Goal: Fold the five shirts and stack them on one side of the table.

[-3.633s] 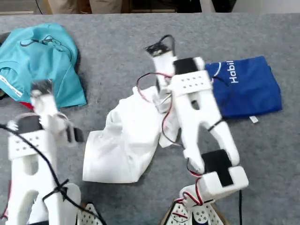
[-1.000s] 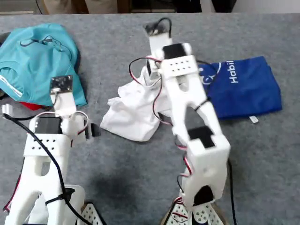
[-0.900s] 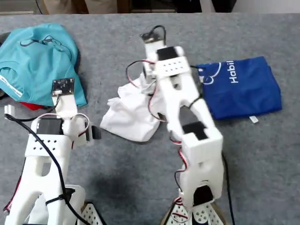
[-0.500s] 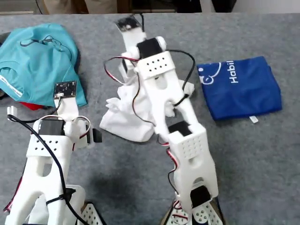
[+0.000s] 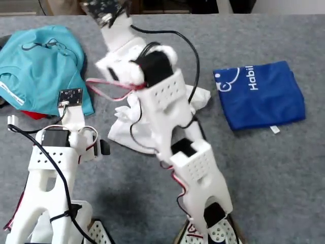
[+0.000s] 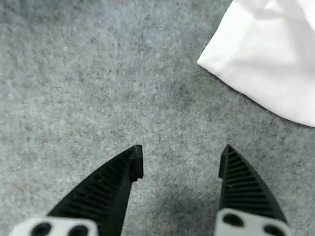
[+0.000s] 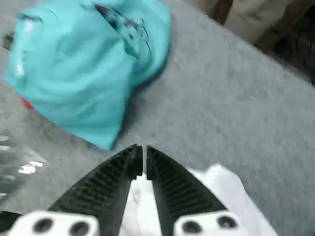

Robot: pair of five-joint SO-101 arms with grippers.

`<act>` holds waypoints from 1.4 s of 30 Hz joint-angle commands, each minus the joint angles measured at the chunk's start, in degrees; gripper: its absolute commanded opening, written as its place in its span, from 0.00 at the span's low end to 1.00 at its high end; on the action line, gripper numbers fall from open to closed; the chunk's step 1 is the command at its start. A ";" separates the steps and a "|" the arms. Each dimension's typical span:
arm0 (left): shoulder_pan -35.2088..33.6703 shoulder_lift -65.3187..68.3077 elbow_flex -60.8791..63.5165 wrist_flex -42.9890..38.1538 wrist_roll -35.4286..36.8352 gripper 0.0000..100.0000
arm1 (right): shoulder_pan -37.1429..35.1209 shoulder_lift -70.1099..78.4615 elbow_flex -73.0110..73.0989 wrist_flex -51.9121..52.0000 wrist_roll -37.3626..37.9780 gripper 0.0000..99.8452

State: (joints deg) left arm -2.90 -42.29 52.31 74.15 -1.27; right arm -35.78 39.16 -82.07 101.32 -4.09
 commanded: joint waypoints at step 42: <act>-6.68 -0.66 -0.26 0.53 -0.35 0.26 | 8.92 3.38 24.57 0.70 -8.97 0.55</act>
State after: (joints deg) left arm -9.05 -42.29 52.31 74.15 -1.27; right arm -28.22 41.71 -64.75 101.49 -11.74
